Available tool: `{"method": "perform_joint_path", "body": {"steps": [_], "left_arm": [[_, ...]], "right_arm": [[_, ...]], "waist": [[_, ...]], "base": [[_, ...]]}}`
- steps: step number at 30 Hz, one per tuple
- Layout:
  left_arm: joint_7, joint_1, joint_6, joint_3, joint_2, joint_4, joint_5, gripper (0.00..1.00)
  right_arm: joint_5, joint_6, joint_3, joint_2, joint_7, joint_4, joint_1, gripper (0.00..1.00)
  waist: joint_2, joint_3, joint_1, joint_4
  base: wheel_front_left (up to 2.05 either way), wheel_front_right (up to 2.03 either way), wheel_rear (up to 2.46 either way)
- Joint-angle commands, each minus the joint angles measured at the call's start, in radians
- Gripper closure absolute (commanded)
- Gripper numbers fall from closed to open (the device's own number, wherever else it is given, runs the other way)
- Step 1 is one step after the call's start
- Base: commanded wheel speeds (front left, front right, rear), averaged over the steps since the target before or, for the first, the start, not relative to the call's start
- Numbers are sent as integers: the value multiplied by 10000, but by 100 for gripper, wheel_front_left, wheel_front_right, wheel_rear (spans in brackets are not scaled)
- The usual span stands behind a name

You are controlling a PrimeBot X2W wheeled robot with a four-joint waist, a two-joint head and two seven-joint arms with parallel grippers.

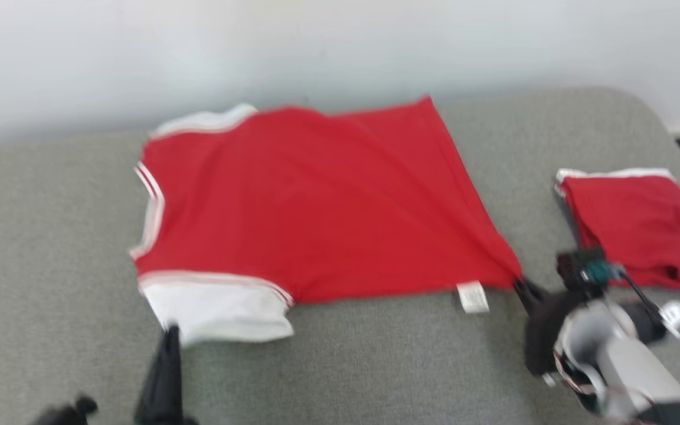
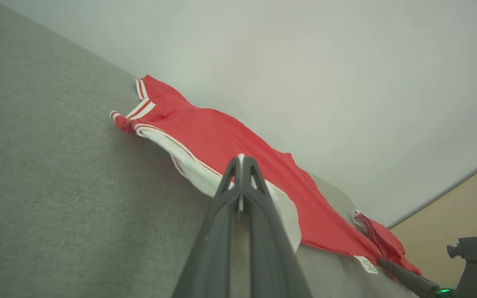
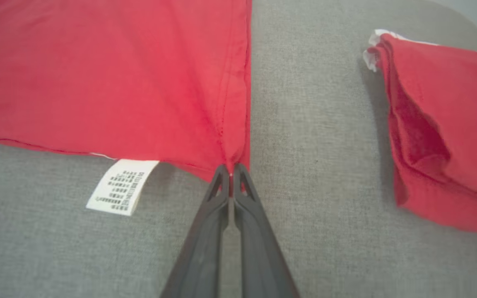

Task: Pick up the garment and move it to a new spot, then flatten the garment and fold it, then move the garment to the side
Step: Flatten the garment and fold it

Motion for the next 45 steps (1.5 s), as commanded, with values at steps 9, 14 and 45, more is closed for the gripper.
{"method": "perform_joint_path", "body": {"steps": [9,14,45], "left_arm": [[45,1977,-9,-2869,1863,-66,-2951,100],[84,2336,-10,-3689,2804,68,-3976,100],[-14,-4592,1086,-3203,656,3925,241,100]], "right_arm": [[-353,-21,-1484,-703,870,-2098,3109,100],[-206,-21,-1837,-476,1321,-2670,4218,100],[-472,-21,-2824,1127,611,-3477,2385,100]], "waist": [[1,-1399,2,402],[1,-1491,2,567],[1,39,2,617]], "base": [[0,0,0],[0,0,0],[0,0,0]]}}
